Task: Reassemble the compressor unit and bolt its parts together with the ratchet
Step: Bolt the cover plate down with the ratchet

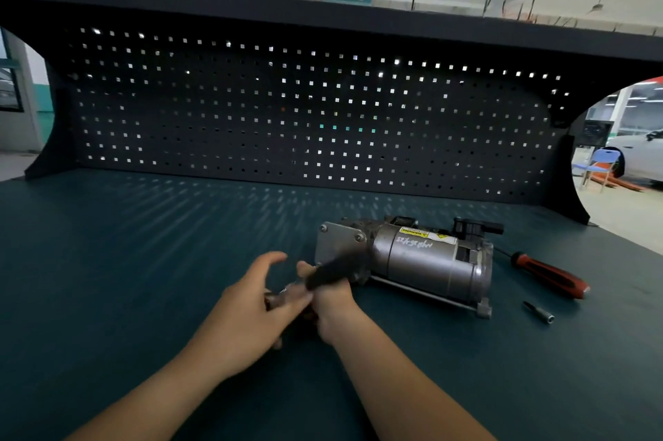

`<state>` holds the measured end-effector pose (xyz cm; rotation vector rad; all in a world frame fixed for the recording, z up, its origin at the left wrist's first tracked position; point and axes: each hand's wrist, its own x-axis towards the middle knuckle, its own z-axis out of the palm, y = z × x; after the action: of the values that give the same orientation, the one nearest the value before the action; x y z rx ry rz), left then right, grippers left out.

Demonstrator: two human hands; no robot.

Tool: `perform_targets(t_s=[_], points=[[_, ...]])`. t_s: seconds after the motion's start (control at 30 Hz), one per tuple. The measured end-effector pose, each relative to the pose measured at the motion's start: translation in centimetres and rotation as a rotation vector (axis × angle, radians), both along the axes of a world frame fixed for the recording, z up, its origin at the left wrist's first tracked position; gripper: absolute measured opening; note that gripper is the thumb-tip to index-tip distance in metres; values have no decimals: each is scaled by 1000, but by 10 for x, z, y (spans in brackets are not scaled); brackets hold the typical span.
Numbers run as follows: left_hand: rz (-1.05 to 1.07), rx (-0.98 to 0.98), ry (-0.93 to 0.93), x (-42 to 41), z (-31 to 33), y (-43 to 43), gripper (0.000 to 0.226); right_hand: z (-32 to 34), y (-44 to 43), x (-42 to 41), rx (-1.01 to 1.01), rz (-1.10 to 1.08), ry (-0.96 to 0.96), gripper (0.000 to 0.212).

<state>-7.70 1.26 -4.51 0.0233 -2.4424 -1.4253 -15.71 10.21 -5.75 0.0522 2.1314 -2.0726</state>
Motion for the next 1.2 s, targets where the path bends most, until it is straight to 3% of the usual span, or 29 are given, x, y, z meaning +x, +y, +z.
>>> perform_targets(t_s=[0.13, 0.2, 0.23, 0.3, 0.33, 0.4, 0.47, 0.53, 0.57, 0.63, 0.7, 0.8, 0.87, 0.93, 1.07, 1.2], points=[[-18, 1077, -345, 0, 7, 9, 33, 3, 1, 4, -35, -9, -54, 24], [19, 1284, -380, 0, 7, 6, 35, 4, 2, 4, -28, 8, -67, 26], [35, 1274, -383, 0, 8, 5, 33, 4, 2, 4, -22, 24, -70, 29], [56, 1067, -349, -3, 9, 4, 24, 4, 4, 4, -8, 47, -77, 33], [58, 846, -289, -3, 8, 4, 18, 3, 5, 3, 0, 55, -73, 34], [62, 200, -77, -3, 3, -1, 6, 2, 4, 1, -8, 51, -48, 32], [41, -471, 106, 0, -5, -5, 21, 0, 4, -1, -30, 32, -1, 26], [64, -726, 201, 2, -9, -5, 36, 0, 5, 0, -44, 36, 4, 22], [84, -728, 215, 2, -9, -4, 36, 0, 4, 1, -78, 48, -21, 19], [110, -521, 205, 0, -7, -3, 26, 2, 3, 3, -143, 66, -84, 12], [93, -80, 92, -2, -3, 3, 18, 3, 2, 3, -92, 61, -110, 17], [74, 788, -289, -4, 1, 5, 33, 6, 2, 5, -50, 52, -110, 28], [73, 1168, -396, -4, 1, 0, 40, 7, 2, 6, -24, 69, -113, 30], [73, 1182, -398, -6, 2, -7, 36, 6, 1, 5, 21, 83, -97, 34], [46, 925, -281, -13, 5, -13, 24, 6, 3, 5, 22, 69, -59, 34], [23, 843, -254, -15, 6, -14, 21, 5, 5, 6, -9, 55, -52, 33]])
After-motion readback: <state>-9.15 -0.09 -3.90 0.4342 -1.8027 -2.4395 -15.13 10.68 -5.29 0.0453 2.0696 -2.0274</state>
